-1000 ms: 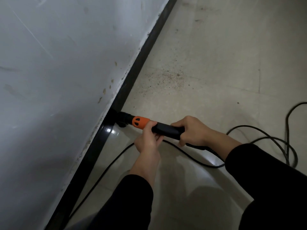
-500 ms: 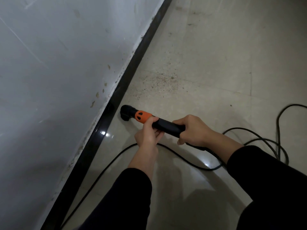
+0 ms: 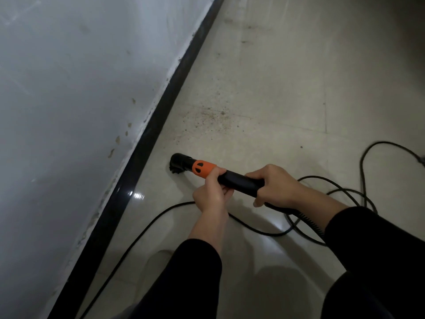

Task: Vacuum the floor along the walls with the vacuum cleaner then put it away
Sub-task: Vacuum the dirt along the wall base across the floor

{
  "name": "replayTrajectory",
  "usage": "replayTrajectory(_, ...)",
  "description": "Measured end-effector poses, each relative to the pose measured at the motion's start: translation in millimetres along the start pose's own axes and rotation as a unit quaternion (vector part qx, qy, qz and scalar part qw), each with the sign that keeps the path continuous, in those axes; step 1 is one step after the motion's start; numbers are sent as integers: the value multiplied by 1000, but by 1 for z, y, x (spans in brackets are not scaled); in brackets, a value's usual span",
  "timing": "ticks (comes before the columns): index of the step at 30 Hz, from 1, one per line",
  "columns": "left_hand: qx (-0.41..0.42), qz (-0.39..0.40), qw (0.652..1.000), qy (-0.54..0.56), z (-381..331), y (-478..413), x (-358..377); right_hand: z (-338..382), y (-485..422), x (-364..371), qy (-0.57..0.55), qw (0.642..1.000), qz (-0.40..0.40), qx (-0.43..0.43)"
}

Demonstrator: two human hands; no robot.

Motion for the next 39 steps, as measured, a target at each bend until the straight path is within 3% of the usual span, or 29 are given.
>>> replayTrajectory(19,-26,18,999,-27,30,36,29,-51,27,-25,-31,998,-16,50)
replayTrajectory(39,-5,61,996,-69,-15,-20,25,-3,-17,-8,-42,997,-55,26)
Point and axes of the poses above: each hand's wrist, its own y-axis away from the middle knuckle, its own x-axis out of the palm, z = x × y, the point moved 9 cm from there along -y, towards the middle knuckle, and after that the axes turned 12 degrees about x, right-handed, at the moved point
